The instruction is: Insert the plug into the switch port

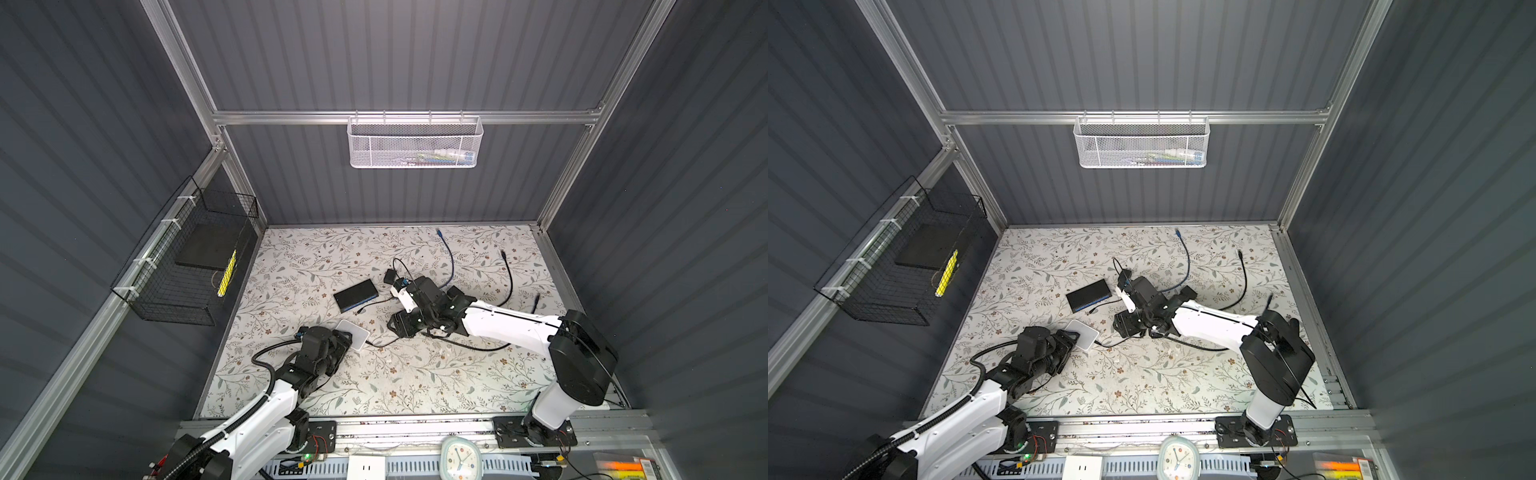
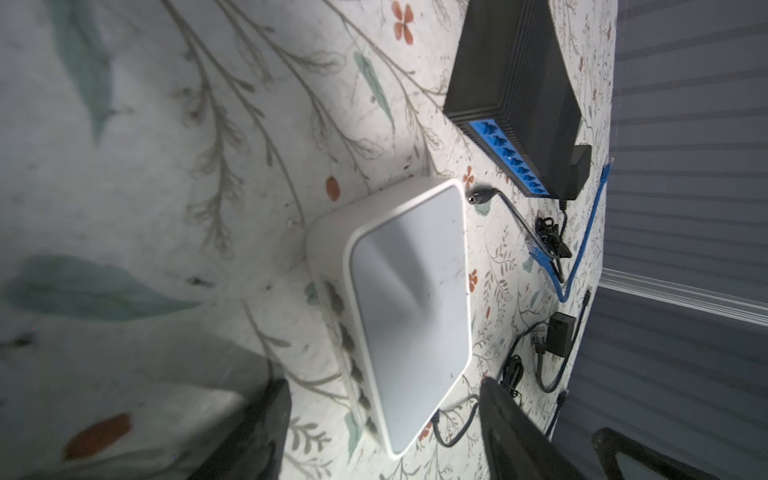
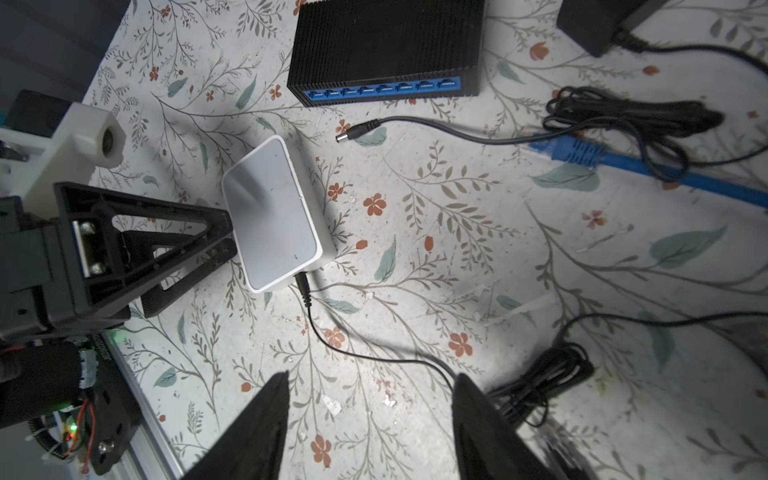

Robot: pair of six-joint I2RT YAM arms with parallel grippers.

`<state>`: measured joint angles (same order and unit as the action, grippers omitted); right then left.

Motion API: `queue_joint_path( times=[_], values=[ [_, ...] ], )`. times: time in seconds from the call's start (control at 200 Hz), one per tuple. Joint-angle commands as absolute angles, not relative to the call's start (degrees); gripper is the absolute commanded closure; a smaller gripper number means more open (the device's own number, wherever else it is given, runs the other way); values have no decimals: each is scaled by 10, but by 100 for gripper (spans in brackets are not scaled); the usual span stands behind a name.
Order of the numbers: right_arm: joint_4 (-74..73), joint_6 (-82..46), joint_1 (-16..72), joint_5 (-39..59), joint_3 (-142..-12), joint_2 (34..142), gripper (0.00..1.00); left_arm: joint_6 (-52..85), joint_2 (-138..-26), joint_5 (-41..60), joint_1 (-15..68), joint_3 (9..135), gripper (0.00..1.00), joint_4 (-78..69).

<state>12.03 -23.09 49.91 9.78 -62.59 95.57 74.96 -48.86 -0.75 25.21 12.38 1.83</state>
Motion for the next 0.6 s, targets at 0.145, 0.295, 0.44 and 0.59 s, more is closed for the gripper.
queue_joint_path(
  times=[0.145, 0.295, 0.44, 0.59],
  values=[
    [136, -424, 532, 93, -654, 999, 36, 671, -459, -102, 255, 277, 14, 331],
    [134, -486, 539, 100, -651, 1004, 35, 502, -579, -112, 235, 438, 12, 423],
    [133, -520, 550, 83, -630, 994, 35, 360, -742, -105, 213, 568, 14, 501],
    [124, -544, 560, 82, -617, 985, 35, 292, -810, -29, 187, 584, 17, 460]
  ],
)
